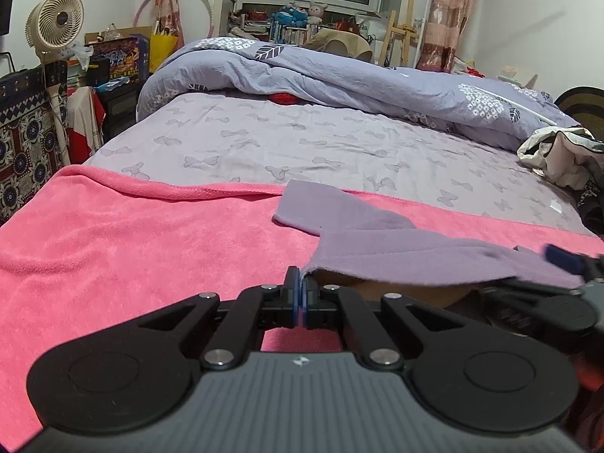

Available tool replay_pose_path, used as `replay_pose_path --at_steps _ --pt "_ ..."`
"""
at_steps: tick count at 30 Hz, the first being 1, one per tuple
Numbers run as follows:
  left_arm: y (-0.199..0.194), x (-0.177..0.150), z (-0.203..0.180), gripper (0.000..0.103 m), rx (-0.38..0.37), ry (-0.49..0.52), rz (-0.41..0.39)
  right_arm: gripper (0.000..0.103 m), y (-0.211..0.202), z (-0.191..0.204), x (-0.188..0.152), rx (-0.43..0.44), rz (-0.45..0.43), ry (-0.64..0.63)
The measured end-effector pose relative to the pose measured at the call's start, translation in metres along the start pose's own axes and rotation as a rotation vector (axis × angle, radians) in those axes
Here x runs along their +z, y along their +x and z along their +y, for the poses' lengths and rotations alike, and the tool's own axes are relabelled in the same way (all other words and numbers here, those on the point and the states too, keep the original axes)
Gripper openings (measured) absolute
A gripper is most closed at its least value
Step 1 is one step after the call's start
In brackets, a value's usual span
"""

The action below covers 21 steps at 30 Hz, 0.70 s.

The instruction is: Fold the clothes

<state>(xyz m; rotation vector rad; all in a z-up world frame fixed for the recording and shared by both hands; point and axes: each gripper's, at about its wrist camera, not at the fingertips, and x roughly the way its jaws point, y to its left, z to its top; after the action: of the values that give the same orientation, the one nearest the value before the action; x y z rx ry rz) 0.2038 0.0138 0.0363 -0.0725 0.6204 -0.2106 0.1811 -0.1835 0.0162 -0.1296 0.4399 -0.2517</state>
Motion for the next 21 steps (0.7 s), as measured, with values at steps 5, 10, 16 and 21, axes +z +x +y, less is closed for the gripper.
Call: replay_pose_path --at_steps 5,10,16,21 --pt "0.001 0.0 0.004 0.0 0.006 -0.027 0.0 0.091 0.004 -0.045 -0.02 -0.12 0.023 -0.049" --pt "-0.002 0.001 0.002 0.0 -0.034 -0.039 -0.014 0.099 -0.009 -0.094 -0.043 -0.167 0.018 -0.116" --pt "-0.01 0.006 -0.019 0.0 0.018 0.034 -0.059 0.1 -0.046 -0.098 -0.051 -0.123 -0.048 -0.14" --pt "-0.028 0.024 -0.012 0.0 0.038 -0.01 -0.113 0.1 -0.053 -0.079 -0.063 -0.135 -0.022 -0.198"
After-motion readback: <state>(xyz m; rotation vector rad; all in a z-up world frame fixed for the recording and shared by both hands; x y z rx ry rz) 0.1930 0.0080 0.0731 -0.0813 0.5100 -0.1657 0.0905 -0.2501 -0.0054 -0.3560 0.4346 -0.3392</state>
